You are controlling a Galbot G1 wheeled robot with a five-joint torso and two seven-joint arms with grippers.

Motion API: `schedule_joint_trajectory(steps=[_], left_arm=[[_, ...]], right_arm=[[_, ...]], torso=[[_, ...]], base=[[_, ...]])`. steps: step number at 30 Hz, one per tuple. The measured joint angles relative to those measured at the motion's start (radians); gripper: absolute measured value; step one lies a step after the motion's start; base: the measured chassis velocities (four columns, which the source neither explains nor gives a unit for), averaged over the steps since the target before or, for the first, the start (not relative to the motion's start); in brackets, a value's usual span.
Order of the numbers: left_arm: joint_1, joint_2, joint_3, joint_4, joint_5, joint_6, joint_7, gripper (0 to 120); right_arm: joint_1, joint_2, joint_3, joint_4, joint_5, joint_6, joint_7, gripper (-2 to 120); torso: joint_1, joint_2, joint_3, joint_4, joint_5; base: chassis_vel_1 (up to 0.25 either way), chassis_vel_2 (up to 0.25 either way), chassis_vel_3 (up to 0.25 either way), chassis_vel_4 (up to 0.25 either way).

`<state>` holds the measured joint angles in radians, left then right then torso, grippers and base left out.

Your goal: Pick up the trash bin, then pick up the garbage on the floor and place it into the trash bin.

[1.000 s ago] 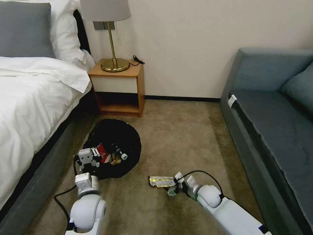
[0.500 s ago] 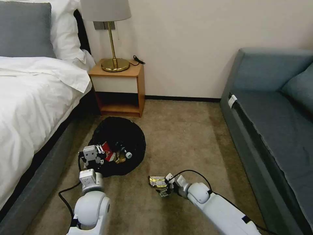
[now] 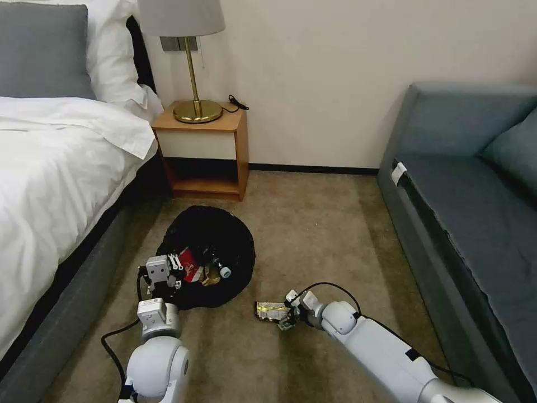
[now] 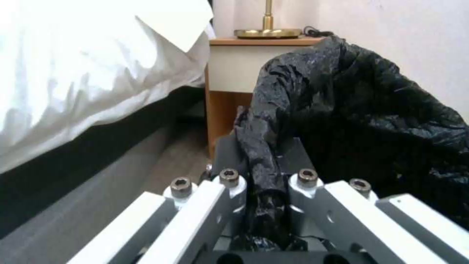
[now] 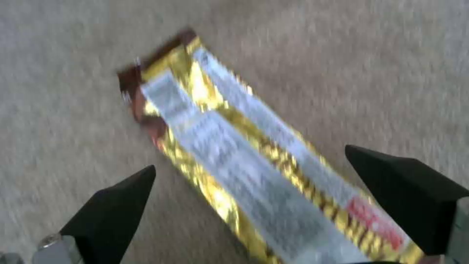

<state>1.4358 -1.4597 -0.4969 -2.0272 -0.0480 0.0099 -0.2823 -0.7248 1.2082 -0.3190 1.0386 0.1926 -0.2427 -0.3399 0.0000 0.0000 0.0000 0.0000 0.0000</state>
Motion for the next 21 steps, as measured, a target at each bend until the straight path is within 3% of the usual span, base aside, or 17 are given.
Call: schedule_joint_trajectory(steps=[4,21], left_arm=[[0.001,0.005,0.003,-0.007,-0.002,0.0,0.011,4],[0.0,0.007,0.008,0.013,-0.01,-0.019,0.025,4]], right_arm=[[0.007,-0.042,-0.038,-0.008,0.012,-0.007,-0.008,100],[0.045,-0.017,-0.028,-0.083,0.015,0.016,-0.027,100]], torso=[[0.0,0.0,0.0,-0.0002,0.0],[0.0,0.0,0.0,0.0,0.0]], base=[[0.0,0.0,0.0,0.0],[0.0,0.0,0.0,0.0]])
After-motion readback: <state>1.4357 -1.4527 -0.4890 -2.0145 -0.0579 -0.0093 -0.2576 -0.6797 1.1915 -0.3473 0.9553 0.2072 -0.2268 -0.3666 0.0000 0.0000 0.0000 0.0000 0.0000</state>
